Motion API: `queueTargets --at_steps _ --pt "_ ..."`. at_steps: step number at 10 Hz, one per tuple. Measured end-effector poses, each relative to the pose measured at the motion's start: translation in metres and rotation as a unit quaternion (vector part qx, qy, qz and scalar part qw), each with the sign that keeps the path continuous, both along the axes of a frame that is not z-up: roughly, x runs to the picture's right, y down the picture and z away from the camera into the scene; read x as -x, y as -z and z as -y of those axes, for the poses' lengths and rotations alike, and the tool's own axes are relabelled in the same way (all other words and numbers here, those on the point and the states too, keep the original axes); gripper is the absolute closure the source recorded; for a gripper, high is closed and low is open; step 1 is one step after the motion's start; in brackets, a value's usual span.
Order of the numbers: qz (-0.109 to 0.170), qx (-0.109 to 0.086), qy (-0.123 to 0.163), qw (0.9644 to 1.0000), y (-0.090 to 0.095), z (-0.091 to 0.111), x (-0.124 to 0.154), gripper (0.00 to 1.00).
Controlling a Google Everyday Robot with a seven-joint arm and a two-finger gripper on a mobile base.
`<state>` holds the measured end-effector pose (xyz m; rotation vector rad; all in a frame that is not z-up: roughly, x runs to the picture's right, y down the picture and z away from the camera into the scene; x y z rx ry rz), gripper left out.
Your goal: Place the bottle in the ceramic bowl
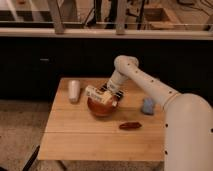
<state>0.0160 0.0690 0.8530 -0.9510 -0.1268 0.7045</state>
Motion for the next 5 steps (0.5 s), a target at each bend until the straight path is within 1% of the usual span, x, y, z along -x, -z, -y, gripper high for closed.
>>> queueTargets --at_steps 5 --pt "0.000 0.005 -0.002 1.0000 0.0004 -0.0002 -0.0038 0.99"
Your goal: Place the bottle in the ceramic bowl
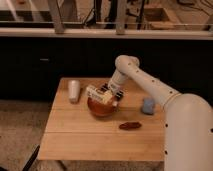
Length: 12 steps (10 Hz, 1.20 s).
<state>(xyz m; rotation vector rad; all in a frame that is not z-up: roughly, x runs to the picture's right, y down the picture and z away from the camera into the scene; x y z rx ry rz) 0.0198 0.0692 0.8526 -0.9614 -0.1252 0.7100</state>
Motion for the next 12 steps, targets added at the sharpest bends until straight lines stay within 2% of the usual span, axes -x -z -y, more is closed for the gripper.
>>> queueTargets --at_steps 12 --pt "0.000 0.013 -0.005 0.9999 -0.0005 0.0025 -0.0061 0.99"
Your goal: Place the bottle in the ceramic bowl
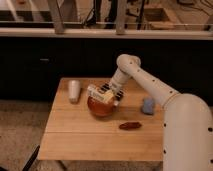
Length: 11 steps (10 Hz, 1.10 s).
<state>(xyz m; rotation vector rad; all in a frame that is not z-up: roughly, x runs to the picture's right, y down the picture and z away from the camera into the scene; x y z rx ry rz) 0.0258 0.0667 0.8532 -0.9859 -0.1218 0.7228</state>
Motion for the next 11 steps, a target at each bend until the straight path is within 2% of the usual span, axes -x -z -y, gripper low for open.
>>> queueTargets --at_steps 2,11 --pt "0.000 0.002 -0.001 1.0000 0.0005 0.0001 -0.0014 0.94" --pt "0.000 0.016 0.000 0.9999 0.0023 0.0007 -0.0032 0.94"
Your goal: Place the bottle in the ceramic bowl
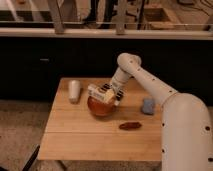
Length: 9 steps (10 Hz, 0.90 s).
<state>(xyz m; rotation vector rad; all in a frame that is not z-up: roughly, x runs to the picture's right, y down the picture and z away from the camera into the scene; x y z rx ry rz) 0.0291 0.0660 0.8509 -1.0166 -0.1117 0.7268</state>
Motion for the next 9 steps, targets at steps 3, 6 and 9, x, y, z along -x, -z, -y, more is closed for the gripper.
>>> queueTargets --at_steps 3,6,9 --pt "0.000 0.006 0.001 1.0000 0.0022 -0.0014 -0.0010 0.94" --pt "0.000 0.010 0.001 0.9999 0.0034 -0.0022 -0.0013 0.99" --pt "0.001 0.014 0.002 0.9999 0.0047 -0.0031 -0.0017 0.99"
